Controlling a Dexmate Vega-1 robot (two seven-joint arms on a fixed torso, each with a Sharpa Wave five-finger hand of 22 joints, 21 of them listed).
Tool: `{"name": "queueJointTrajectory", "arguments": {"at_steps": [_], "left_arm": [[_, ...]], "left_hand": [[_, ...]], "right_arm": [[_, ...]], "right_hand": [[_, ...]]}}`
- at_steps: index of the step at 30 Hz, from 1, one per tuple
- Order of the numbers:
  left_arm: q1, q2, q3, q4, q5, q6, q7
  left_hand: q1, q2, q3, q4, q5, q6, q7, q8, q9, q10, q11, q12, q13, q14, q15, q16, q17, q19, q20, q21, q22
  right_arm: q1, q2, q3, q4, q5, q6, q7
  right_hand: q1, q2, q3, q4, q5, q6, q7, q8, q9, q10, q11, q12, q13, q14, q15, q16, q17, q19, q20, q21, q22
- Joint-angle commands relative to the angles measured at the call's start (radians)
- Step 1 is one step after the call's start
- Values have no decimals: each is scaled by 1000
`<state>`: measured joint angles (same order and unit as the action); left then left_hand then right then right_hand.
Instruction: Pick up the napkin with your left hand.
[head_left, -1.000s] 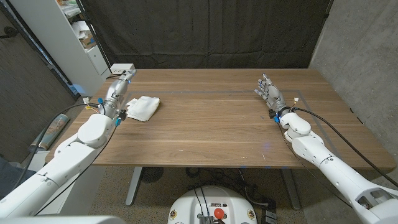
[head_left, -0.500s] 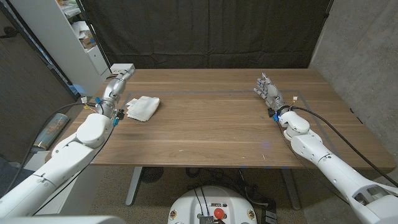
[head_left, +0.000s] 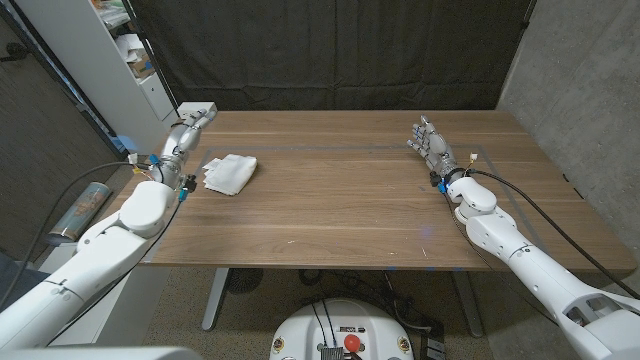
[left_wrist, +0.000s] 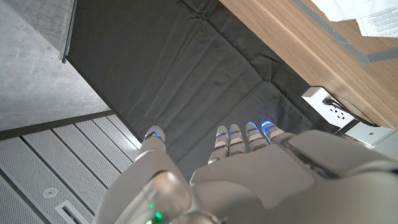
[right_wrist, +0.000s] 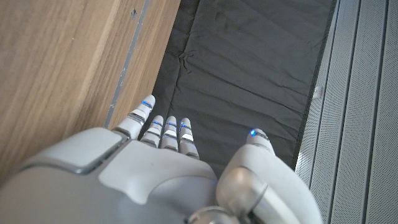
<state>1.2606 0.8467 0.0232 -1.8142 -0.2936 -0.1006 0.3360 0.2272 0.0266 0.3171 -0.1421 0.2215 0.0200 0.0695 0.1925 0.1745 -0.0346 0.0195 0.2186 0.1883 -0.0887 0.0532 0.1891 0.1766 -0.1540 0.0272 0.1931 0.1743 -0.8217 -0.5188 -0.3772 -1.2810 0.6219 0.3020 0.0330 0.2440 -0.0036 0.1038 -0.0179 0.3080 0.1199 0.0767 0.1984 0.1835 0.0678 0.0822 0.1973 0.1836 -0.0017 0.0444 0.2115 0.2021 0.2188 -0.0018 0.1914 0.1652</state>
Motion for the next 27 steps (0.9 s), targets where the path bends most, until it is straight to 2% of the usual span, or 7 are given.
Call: {"name": "queueJointTrajectory", "arguments": {"at_steps": [1,10,27], "left_arm": [[15,6,-19,-16,17,25,-1],[8,25,-7,-32,45,75,-4],[27,62,-26,-80,102,133,4]], "left_hand": [[12,2,2,-7,-1,7,1,5,4,3,0,-1,5,6,-1,2,4,-3,10,1,2],[17,2,3,-8,-3,10,0,5,5,5,-2,-1,6,6,-1,1,4,-2,10,1,2],[29,4,6,-10,-5,8,-3,3,5,4,-3,-2,6,8,1,1,4,-4,14,1,3]], "right_arm": [[33,24,-15,52,-13,13,13],[46,37,-23,79,-17,19,17],[-7,3,-8,-6,-19,10,-15]], "right_hand": [[10,4,-3,1,-1,6,0,0,6,8,-2,-3,3,8,3,-3,5,9,3,0,5],[10,4,-4,0,-1,7,0,0,6,9,0,-2,3,8,4,-3,5,10,3,0,5],[10,6,-6,0,-1,8,1,0,6,11,0,-2,3,10,5,-3,5,11,3,0,5]]}}
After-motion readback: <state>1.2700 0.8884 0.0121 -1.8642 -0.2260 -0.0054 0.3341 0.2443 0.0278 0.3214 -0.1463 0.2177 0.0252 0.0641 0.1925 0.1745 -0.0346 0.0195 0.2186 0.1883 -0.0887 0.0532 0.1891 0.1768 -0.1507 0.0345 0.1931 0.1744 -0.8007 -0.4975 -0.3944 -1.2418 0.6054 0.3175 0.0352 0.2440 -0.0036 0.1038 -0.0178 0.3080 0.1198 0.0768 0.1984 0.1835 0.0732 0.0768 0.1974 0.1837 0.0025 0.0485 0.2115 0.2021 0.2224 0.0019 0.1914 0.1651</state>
